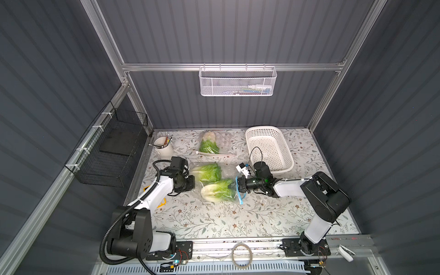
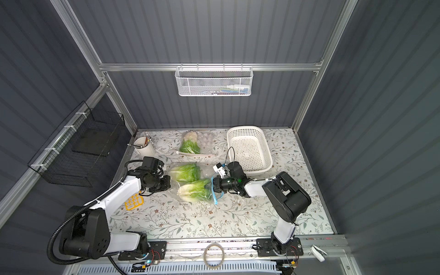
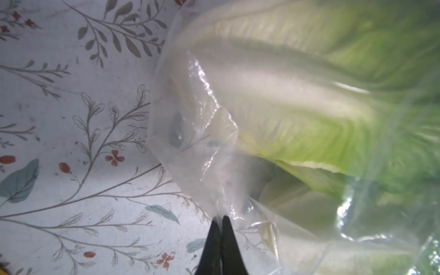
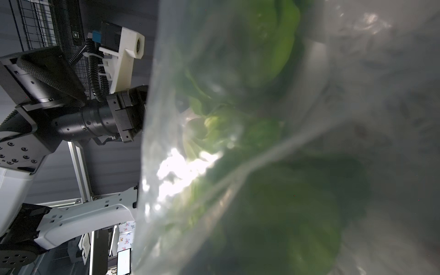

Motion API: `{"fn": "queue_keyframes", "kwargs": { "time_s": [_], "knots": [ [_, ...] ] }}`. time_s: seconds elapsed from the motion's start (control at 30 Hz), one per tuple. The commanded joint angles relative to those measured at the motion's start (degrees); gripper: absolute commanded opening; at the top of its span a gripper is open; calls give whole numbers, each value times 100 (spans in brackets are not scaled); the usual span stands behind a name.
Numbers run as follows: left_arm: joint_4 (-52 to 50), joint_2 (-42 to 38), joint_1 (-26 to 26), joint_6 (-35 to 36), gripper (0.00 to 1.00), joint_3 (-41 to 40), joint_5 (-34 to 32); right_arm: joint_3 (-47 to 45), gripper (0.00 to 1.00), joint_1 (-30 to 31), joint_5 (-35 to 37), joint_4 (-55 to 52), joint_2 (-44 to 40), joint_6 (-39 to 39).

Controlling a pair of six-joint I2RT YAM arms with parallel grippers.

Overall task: Open the zip-top bag and take out the chinese cabbages
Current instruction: Pick up the Chinese cabbage from the zipper food storage bag.

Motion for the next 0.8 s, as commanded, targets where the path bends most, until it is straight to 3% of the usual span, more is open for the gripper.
{"fn": "queue_keyframes", "kwargs": {
  "time_s": [0.0, 0.77],
  "knots": [
    [-160, -123, 33, -115, 0, 28, -210, -12, 0, -92, -35, -207, -315, -268],
    [-241, -209, 33, -221, 0, 22, -677, -334, 0, -359, 10, -648, -1005, -563]
  ]
}}
